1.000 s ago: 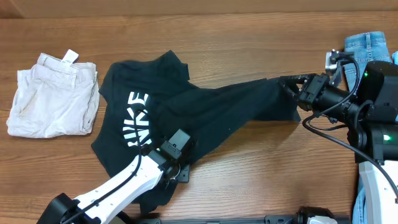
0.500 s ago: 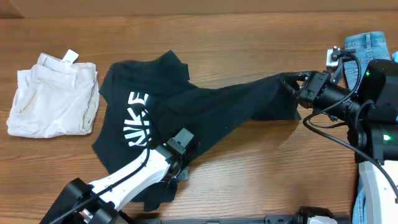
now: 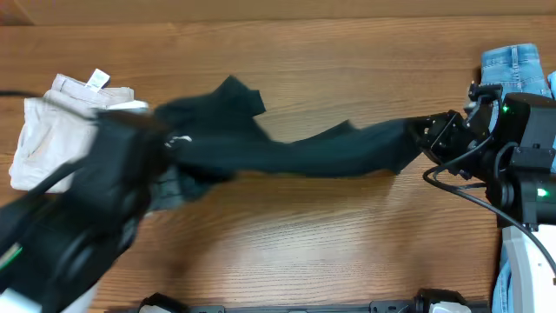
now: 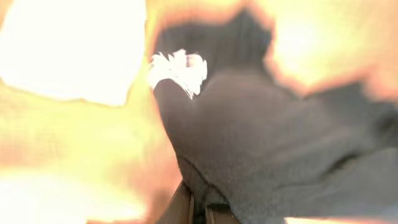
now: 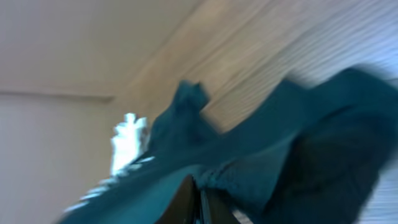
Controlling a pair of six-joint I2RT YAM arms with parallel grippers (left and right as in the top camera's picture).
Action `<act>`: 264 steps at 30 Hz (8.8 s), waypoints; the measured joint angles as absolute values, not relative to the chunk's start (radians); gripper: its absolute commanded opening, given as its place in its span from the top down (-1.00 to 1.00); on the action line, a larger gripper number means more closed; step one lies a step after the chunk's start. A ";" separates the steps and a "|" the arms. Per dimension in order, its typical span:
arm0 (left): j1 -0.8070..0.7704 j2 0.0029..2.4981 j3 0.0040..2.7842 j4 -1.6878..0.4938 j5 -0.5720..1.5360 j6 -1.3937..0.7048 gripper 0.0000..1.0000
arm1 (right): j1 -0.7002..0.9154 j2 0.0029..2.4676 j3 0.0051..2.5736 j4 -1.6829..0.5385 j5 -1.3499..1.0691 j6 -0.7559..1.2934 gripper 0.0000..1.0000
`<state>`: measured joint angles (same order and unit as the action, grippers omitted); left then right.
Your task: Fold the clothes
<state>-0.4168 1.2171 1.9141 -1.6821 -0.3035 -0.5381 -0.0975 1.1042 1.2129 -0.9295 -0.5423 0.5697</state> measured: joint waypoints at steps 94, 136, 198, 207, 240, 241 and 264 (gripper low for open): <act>-0.371 1.366 2.524 -1.563 -0.386 0.004 0.92 | -0.077 1.093 1.934 -1.200 -0.290 0.313 0.92; -0.371 1.340 2.524 -1.560 -0.332 0.056 0.92 | -0.076 1.160 2.088 -1.414 -0.082 0.314 0.92; -0.123 1.446 2.455 -1.689 0.009 -0.031 -0.43 | 0.112 1.872 1.333 -0.961 -0.229 0.312 0.92; -0.123 1.575 2.283 -1.687 0.098 -0.030 -0.04 | 0.106 2.039 1.323 -0.681 -0.243 0.356 0.92; -0.307 2.436 2.224 -1.545 0.062 0.196 0.92 | -0.070 2.187 2.076 -1.214 -0.382 0.228 0.83; -0.307 2.457 2.224 -1.539 0.061 0.212 0.92 | -0.070 2.187 2.076 -1.223 -0.391 0.227 0.83; -0.013 2.617 2.365 -1.026 0.158 -0.026 0.21 | 0.182 2.187 1.963 -1.297 -0.323 0.189 0.73</act>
